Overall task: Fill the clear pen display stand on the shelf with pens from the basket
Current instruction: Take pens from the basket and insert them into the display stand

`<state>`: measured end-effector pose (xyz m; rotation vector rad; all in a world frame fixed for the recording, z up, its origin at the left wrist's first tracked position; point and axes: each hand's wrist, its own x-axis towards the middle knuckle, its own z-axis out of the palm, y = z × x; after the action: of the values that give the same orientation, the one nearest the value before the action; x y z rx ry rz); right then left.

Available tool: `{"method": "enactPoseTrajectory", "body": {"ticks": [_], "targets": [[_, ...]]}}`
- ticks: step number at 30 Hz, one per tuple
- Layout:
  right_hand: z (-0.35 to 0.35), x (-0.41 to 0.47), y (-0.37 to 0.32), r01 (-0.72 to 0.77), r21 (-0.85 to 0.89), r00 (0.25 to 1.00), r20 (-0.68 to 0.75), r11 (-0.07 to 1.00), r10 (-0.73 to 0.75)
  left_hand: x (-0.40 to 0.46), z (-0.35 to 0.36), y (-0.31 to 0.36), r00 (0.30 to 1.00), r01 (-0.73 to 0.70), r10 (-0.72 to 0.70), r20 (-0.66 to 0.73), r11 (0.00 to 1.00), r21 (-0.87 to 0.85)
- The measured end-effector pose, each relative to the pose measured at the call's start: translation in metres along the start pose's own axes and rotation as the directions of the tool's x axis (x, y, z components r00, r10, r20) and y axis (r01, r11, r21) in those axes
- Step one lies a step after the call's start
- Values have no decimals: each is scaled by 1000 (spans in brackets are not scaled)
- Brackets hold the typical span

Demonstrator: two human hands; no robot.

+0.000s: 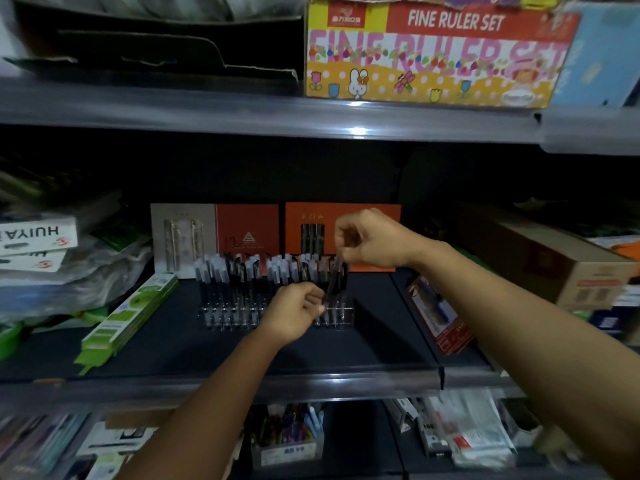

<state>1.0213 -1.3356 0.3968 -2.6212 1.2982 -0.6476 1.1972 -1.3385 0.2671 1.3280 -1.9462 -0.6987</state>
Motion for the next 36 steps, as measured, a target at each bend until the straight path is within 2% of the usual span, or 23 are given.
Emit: {"method": "enactPoseTrajectory", "body": {"ticks": [7, 15, 21, 26, 36], "targets": [[-8, -3, 22, -93, -41, 985, -149, 995, 86, -2, -2, -5, 999, -35, 30, 20, 938, 344], [8, -2, 38, -161, -101, 980, -131, 982, 147, -5, 5, -2, 999, -53, 42, 31, 811, 583], [22, 2, 48, -172, -125, 983, -86, 977, 162, -9, 9, -5, 999, -48, 30, 39, 767, 640], [37, 5, 56, -160, -122, 987, -35, 979, 157, -11, 8, -16, 999, -46, 24, 44, 785, 617], [59, 9, 57, -190, -113, 982, -36, 975, 187, -13, 6, -20, 999, -33, 14, 36, 790, 613]]}}
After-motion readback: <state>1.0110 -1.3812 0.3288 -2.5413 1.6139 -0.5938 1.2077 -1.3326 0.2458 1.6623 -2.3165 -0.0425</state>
